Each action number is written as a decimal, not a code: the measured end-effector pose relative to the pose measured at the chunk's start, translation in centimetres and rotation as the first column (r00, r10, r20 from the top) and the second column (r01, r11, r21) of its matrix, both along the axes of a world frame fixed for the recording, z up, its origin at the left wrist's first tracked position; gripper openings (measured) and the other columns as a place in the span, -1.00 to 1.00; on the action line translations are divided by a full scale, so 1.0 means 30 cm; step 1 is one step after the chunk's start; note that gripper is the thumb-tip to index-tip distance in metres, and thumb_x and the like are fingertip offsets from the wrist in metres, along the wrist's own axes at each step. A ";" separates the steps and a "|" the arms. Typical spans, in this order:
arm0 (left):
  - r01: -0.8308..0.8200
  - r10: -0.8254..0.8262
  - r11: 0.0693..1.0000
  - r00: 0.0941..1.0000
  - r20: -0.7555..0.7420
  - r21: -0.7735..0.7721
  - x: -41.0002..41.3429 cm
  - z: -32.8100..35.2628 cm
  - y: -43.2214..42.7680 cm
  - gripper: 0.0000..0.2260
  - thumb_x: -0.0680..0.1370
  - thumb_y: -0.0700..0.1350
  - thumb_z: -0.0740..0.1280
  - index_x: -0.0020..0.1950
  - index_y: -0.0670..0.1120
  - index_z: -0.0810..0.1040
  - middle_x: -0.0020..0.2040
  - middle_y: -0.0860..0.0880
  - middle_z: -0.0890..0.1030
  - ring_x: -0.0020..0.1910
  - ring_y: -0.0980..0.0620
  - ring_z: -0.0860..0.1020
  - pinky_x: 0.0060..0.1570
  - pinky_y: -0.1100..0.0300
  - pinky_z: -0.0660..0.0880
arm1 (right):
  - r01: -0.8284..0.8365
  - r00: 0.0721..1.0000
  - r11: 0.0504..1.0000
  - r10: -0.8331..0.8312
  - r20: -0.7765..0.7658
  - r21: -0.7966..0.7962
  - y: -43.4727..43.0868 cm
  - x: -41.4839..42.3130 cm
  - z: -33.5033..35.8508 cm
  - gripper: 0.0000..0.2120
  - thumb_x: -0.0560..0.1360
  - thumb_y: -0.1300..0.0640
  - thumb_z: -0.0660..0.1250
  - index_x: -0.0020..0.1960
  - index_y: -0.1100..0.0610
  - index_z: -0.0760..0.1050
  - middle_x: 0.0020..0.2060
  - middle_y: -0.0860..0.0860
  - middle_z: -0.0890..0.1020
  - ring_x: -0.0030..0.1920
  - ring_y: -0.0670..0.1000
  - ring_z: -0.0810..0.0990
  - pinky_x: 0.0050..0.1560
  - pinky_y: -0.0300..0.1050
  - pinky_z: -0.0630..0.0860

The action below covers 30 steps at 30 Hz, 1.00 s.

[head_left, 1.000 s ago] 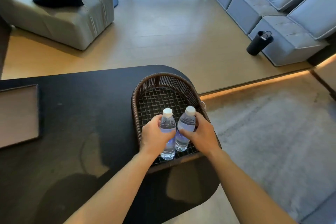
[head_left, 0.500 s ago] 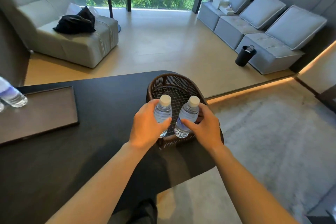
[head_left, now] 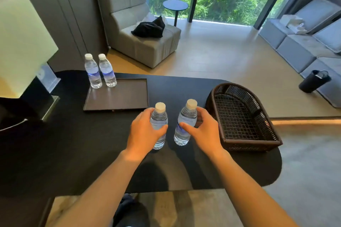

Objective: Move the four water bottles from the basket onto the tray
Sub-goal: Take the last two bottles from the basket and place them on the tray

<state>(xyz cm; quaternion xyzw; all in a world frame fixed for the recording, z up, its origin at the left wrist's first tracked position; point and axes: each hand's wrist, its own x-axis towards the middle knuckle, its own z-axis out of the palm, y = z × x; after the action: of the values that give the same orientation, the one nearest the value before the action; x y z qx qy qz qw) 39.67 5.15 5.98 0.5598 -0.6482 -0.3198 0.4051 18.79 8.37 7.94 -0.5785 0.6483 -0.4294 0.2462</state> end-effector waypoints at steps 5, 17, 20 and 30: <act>-0.146 0.146 0.989 0.989 0.001 0.022 0.242 -0.019 -0.116 -0.56 0.35 -0.04 0.61 0.16 0.12 0.55 0.03 0.13 0.65 0.02 0.12 0.64 0.04 0.07 0.61 | -0.106 0.994 0.993 0.104 0.032 0.051 -0.196 0.233 -0.047 -0.39 0.42 0.01 0.60 0.39 -0.06 0.44 0.30 -0.06 0.63 0.24 -0.02 0.64 0.25 -0.09 0.57; -0.263 0.266 0.964 0.955 0.132 -0.042 0.681 -0.115 -0.612 -0.48 0.34 -0.06 0.64 0.23 0.03 0.52 0.10 0.09 0.60 0.07 0.14 0.58 0.03 0.25 0.53 | -0.179 0.983 0.977 0.171 0.073 0.120 -0.775 0.702 -0.199 -0.39 0.39 0.07 0.64 0.30 -0.23 0.41 0.19 -0.16 0.63 0.19 -0.08 0.63 0.19 -0.12 0.59; -0.260 0.261 0.965 0.954 0.144 -0.027 0.752 -0.156 -0.743 -0.47 0.36 -0.05 0.62 0.26 0.02 0.51 0.13 0.04 0.60 0.12 0.13 0.56 0.04 0.33 0.47 | -0.177 0.984 0.975 0.173 0.040 0.134 -0.912 0.790 -0.240 -0.39 0.39 0.08 0.65 0.34 -0.07 0.44 0.20 -0.14 0.63 0.18 -0.08 0.62 0.16 -0.17 0.58; -0.316 0.311 0.949 0.942 0.127 0.014 0.866 -0.305 -1.021 -0.49 0.39 -0.07 0.61 0.28 -0.05 0.52 0.17 -0.03 0.60 0.14 0.09 0.55 0.07 0.25 0.50 | -0.150 0.987 0.976 0.158 -0.034 0.158 -1.183 0.958 -0.383 -0.41 0.40 0.02 0.63 0.30 -0.17 0.40 0.15 -0.22 0.57 0.15 -0.16 0.56 0.17 -0.13 0.57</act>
<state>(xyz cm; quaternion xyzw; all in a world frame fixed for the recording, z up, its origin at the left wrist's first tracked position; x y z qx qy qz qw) 65.65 -25.49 -3.17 0.6812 -0.5691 -0.2271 0.4006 47.53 -27.11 -3.55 -0.6159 0.6385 -0.3436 0.3079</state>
